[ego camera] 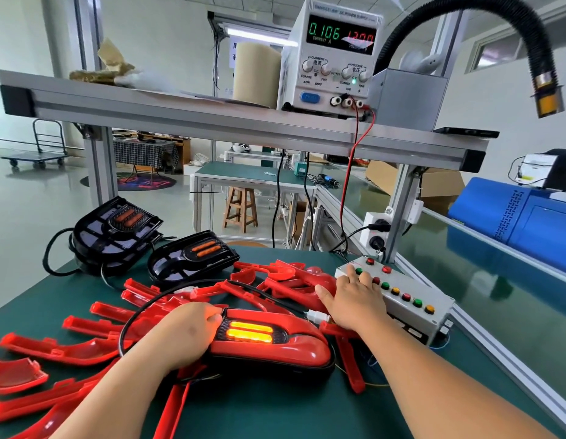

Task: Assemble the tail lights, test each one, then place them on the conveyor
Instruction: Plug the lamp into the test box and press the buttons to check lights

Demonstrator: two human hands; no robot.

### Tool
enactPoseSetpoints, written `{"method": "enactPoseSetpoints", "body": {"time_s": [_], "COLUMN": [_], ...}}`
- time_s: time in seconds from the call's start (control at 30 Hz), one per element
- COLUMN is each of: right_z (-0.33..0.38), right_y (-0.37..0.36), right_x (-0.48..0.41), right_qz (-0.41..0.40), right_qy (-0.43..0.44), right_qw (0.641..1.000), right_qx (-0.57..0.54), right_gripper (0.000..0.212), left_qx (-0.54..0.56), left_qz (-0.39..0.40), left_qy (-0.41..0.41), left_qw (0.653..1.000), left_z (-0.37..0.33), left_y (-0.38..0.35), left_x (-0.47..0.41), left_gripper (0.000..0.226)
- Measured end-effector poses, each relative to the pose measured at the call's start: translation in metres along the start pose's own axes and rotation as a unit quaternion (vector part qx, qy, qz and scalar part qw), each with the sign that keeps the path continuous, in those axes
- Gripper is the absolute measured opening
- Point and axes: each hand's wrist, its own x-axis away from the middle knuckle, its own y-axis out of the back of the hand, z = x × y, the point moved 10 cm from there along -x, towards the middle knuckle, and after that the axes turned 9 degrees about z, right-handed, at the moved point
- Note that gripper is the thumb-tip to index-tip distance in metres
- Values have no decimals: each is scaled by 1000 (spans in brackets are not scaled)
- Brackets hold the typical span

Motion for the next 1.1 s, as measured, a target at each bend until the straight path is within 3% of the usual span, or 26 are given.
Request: {"method": "enactPoseSetpoints", "body": {"time_s": [0.33, 1.1], "right_z": [-13, -22], "right_y": [9, 1], "right_x": [11, 6], "right_qz": [-57, -22], "right_qy": [-32, -56], "right_qw": [997, 998], "right_qx": [-29, -4], "right_gripper": [83, 92], "left_qx": [7, -2], "left_qz": [14, 5], "left_qy": [1, 7], "left_qw": [1000, 1000], "left_z": [5, 1], "left_y": [-4, -2], "left_x": [-3, 0], "left_gripper": [27, 28]}}
